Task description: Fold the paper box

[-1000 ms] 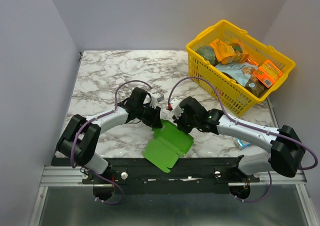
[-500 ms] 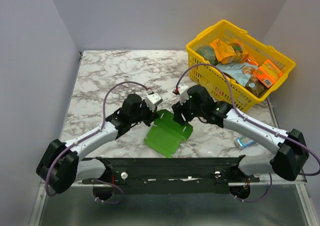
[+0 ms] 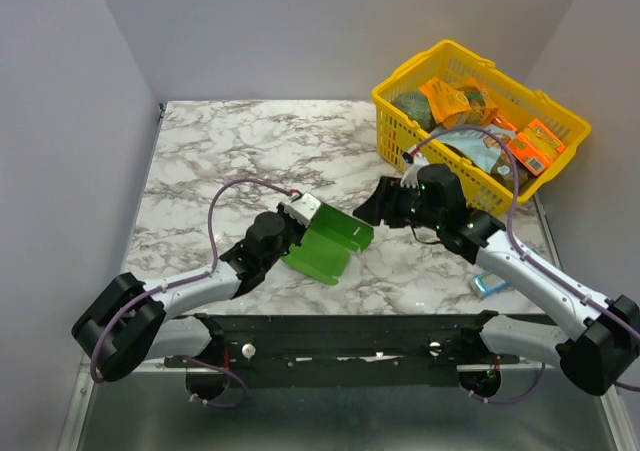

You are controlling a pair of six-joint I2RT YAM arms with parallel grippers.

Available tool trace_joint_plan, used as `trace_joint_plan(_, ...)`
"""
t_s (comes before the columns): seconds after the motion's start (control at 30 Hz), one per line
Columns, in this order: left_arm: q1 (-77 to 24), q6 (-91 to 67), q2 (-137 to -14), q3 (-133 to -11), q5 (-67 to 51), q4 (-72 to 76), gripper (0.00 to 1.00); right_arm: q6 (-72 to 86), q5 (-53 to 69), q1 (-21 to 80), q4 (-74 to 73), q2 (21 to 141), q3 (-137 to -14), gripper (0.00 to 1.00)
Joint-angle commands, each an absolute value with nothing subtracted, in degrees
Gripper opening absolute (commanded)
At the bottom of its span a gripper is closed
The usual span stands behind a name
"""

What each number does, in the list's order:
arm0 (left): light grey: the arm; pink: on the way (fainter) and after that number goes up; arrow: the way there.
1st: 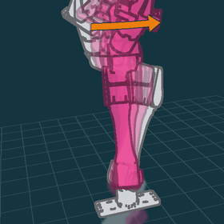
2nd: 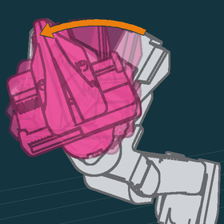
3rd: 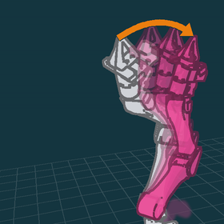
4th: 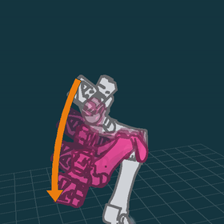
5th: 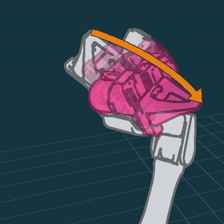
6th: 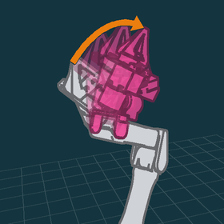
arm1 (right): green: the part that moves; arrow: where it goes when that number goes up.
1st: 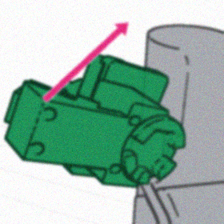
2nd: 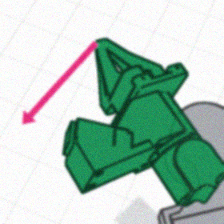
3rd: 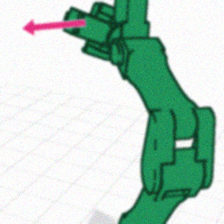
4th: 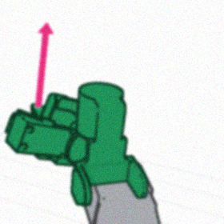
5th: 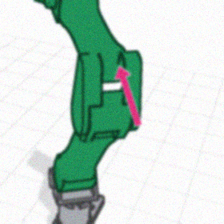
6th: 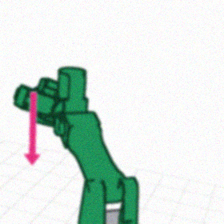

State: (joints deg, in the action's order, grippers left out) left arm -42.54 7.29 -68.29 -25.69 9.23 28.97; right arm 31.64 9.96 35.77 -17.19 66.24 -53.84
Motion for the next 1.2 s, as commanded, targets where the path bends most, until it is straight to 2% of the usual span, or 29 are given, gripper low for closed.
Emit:
trace_joint_plan(0.0, -45.3, 8.2, -70.0, -23.3, 19.0, 41.0, 0.0, 56.3, 13.9, 35.9, -3.2, 62.8, -43.5, 0.7)
trace_joint_plan(0.3, -48.8, 4.5, -70.0, -20.9, 25.0, 44.4, 0.0, 76.4, 14.2, 35.9, 21.2, 67.3, -31.8, 0.69)
trace_joint_plan(0.5, -51.0, 3.1, -70.1, -20.3, 27.5, 45.0, 0.0, 79.3, 11.0, 35.9, 27.6, 70.7, -31.9, 0.68)
trace_joint_plan(0.8, -52.5, 1.2, -70.0, -19.9, 29.9, 45.5, 0.0, 84.4, 7.5, 35.9, 26.8, 74.3, -31.8, 0.66)
trace_joint_plan(1.0, -54.0, 0.6, -70.2, -19.4, 31.3, 46.0, 0.0, 85.9, 6.2, 35.9, 29.5, 76.6, -31.6, 0.6)
trace_joint_plan(1.03, -54.1, 0.6, -70.3, -19.4, 31.4, 46.0, 0.0, 85.7, 5.2, 35.9, 29.5, 76.6, -31.6, 0.54)
trace_joint_plan(1.17, -54.3, 0.4, -70.5, -19.3, 31.7, 46.1, 0.0, 84.4, 4.1, 35.9, 28.4, 76.8, -32.4, 0.41)
